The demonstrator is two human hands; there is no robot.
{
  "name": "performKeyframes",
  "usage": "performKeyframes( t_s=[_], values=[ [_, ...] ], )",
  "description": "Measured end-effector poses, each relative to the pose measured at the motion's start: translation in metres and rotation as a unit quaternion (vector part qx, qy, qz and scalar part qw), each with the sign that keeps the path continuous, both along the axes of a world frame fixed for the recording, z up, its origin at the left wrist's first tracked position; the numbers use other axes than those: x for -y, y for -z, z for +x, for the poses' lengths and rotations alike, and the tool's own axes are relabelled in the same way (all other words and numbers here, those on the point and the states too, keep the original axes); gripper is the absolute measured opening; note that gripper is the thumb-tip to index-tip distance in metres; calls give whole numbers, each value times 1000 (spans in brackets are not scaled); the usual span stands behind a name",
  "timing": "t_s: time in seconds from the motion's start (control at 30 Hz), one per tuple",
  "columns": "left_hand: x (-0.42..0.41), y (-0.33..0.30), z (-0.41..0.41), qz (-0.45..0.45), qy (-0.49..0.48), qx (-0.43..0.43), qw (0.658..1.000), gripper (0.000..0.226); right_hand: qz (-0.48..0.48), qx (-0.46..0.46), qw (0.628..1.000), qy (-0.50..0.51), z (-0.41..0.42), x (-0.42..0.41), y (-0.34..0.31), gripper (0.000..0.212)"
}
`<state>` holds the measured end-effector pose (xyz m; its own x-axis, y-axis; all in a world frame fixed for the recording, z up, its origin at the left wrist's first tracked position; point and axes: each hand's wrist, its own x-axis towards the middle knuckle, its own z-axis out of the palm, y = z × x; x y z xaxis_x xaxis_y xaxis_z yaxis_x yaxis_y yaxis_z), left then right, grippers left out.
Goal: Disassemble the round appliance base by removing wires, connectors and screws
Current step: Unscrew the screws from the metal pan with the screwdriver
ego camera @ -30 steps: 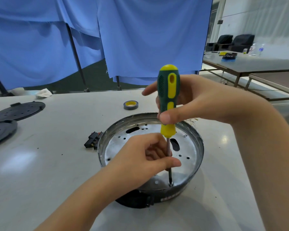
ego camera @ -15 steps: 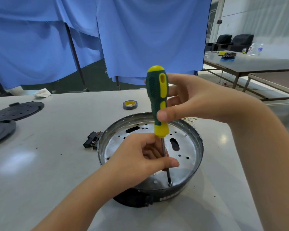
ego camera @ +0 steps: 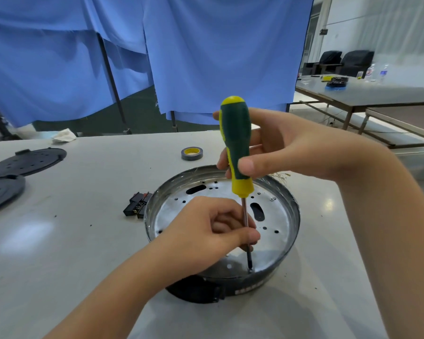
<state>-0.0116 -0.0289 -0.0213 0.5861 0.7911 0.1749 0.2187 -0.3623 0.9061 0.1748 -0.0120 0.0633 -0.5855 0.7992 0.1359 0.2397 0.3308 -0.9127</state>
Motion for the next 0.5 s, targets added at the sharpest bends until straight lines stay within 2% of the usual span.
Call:
performKeyframes(
  t_s=[0.1, 0.2, 0.33, 0.5],
  values=[
    [-1, 1, 2, 16, -22, 2, 1000, 14, 20, 11, 999, 47, -8, 0, 1, 74],
    [-1, 1, 2, 29, -29, -2, 999, 18, 35, 14, 998, 53, -10, 2, 1, 76],
    [-2, 3, 1, 28, -18, -13, 999, 20, 12, -24, 1000, -2, -5, 4, -1, 74],
    [-2, 3, -2, 28, 3, -51, 998, 3, 1, -29, 998, -62, 2, 3, 0, 78]
  ],
)
